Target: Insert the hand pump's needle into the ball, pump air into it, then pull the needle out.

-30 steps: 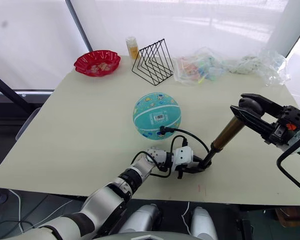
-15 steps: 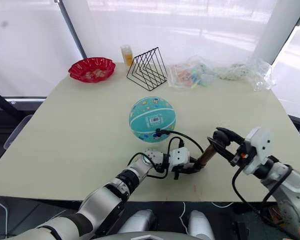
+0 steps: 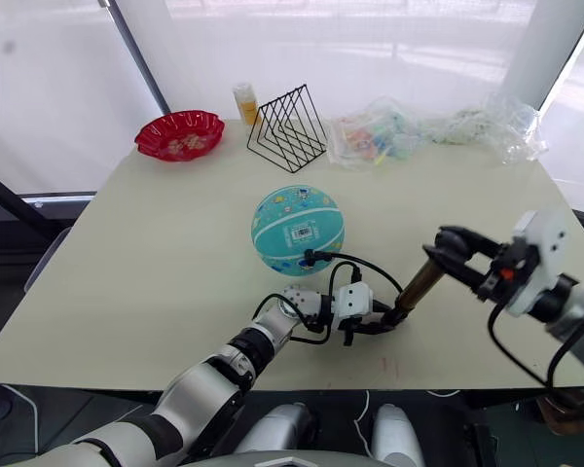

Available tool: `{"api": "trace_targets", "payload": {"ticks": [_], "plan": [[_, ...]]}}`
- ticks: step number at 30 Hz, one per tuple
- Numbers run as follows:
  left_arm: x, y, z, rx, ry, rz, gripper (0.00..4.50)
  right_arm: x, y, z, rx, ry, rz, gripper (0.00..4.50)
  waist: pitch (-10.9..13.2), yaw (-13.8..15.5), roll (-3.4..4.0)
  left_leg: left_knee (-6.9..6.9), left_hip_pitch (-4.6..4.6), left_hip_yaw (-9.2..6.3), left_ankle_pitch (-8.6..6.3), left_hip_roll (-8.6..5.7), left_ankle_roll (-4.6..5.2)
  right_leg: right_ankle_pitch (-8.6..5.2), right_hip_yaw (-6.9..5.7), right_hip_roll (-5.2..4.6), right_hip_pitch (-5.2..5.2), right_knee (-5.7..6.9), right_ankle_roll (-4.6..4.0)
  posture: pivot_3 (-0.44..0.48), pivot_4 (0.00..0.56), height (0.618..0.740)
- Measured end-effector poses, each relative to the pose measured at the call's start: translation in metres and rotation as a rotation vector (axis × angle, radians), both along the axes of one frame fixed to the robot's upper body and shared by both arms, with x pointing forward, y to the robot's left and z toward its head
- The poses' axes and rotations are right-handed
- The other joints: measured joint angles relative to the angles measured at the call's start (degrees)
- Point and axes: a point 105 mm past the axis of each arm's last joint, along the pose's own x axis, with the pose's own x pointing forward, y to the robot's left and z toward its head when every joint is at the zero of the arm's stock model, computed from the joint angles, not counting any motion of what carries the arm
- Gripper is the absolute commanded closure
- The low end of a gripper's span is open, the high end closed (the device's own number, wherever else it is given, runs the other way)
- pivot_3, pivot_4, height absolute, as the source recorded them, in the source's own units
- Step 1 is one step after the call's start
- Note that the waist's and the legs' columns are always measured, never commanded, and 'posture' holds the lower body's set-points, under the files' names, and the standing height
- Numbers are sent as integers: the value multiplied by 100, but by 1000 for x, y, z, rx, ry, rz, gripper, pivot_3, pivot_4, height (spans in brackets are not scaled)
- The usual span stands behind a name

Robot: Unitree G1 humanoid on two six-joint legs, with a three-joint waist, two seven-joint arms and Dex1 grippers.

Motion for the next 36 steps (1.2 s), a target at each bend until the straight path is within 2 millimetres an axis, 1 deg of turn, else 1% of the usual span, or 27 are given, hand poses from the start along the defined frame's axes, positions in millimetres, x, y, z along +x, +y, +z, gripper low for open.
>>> {"api": "trace_targets", "payload": {"ticks": [1, 3, 5, 10, 13, 16, 17, 18, 21, 22, 24, 28, 30, 33, 36], "plan": [[0, 0, 0, 0, 0, -1, 3465, -2, -1, 9, 8, -17, 2, 2867, 1, -1, -2, 0, -3, 1, -2, 0, 3, 2, 0, -1, -1, -2, -3, 0, 150, 740], [0, 0, 0, 0, 0, -2, 3465, -5, -2, 20, 14, -32, 8, 2867, 6, 1, -7, 1, -6, 2, -4, -1, 7, 2, 1, -3, -3, -5, -3, 0, 150, 740], [0, 0, 0, 0, 0, -3, 3465, -9, -2, 36, 11, -61, 16, 2867, 12, 0, -11, 1, -8, 3, -6, -2, 11, 2, 0, -5, -4, -7, -2, 0, 150, 740], [-1, -1, 0, -3, 0, -6, 3465, -11, 2, 37, 16, -56, 14, 2867, 30, 47, -26, 1, -24, -6, -6, -2, 10, 2, -9, -5, -17, -7, -3, 0, 150, 740], [-2, -1, -1, 2, 3, -8, 3465, -13, 6, 24, -10, -58, 10, 2867, 20, 68, -41, -1, -18, -14, -7, 2, 9, 2, -18, 0, -18, -7, -5, 0, 150, 740], [-2, 2, -5, 16, 7, 1, 3465, -11, 14, -6, -42, -32, 13, 2867, -11, 62, -80, -7, 15, -17, -8, 7, 8, -6, -22, 5, 10, -6, 4, 0, 150, 740], [-2, 2, -5, 17, 7, 1, 3465, -11, 15, -8, -43, -30, 13, 2867, -15, 58, -86, -8, 18, -17, -8, 7, 7, -11, -22, 5, 13, -6, 13, 0, 150, 740], [-1, 3, -6, 20, 8, 8, 3465, -8, 17, -22, -47, -20, 9, 2867, -27, 46, -102, -8, 25, -17, -8, 9, 6, -15, -22, 7, 17, -6, 19, 0, 150, 740], [0, 5, -8, 26, 12, 17, 3465, -4, 23, -45, -64, -1, 10, 2867, -57, 8, -114, -9, 37, -18, -9, 13, 2, -16, -21, 11, 25, -6, 20, 0, 150, 740], [0, 7, -9, 30, 13, 20, 3465, -2, 25, -57, -50, 7, 5, 2867, -81, -15, -113, -10, 41, -19, -13, 16, -4, -16, -21, 15, 26, -6, 19, 0, 150, 740], [0, 8, -9, 32, 14, 20, 3465, -1, 29, -71, -59, 16, 1, 2867, -103, -46, -110, -9, 47, -3, -15, 12, 1, -15, -21, 1, 26, -6, 20, 0, 150, 740], [-1, 8, -10, 32, 18, 18, 3465, 1, 36, -98, -111, 56, 12, 2867, -138, -53, -130, -6, 57, 17, -42, 9, 19, -11, -22, -7, 25, -11, 13, 0, 150, 740], [-1, 7, -9, 29, 18, 16, 3465, 2, 37, -104, -118, 67, 8, 2867, -146, -29, -126, -6, 57, 17, -44, 10, 18, -5, -22, -8, 25, -11, 4, 0, 150, 740], [-1, 7, -9, 30, 16, 17, 3465, 2, 37, -103, -120, 61, 7, 2867, -144, -25, -103, -6, 61, 12, -45, 13, 17, -16, -21, -3, 25, -10, 21, 0, 150, 740], [-1, 4, -7, 25, 12, 9, 3465, 3, 31, -89, -84, 54, -7, 2867, -96, -12, -50, 3, 47, 12, -44, 10, 17, -17, -20, -4, 18, -10, 25, 0, 150, 740]]}}
